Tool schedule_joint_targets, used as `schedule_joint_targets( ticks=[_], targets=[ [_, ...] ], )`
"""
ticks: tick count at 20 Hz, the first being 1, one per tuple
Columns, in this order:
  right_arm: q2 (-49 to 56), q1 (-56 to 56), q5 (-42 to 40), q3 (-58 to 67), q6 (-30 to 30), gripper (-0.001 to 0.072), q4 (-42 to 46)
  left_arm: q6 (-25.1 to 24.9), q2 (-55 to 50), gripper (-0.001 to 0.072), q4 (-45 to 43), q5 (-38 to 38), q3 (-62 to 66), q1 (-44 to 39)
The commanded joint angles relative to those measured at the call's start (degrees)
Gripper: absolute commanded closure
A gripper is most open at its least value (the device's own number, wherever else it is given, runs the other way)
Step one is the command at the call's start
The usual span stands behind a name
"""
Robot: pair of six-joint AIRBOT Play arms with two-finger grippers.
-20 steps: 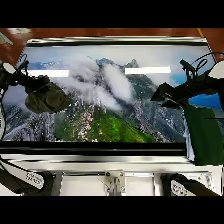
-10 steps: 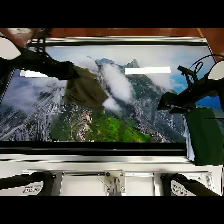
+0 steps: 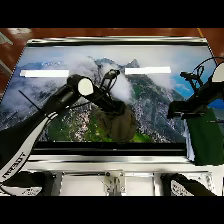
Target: Fold the shirts.
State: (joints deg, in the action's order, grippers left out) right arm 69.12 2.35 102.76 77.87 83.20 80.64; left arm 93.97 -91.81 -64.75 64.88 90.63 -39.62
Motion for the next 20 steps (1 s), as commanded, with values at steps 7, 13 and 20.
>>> schedule_joint_targets(
  ticks=[7,13,20],
  targets=[
    [-0.31,15.91,-2.73,-6.93,-3.63,0.0029,-8.55,-5.7,9.6,0.0008,-0.74,13.81,-8.35,21.4],
    [-0.31,20.92,-12.72,-20.52,-6.23,0.0029,-22.49,-8.48,18.25,0.0008,13.05,-0.81,-42.53,29.64],
    [-0.31,10.67,-17.55,-27.96,-9.35,0.0029,-21.7,-14.93,9.31,0.0011,30.21,-20.48,-46.47,20.02]
  ],
)
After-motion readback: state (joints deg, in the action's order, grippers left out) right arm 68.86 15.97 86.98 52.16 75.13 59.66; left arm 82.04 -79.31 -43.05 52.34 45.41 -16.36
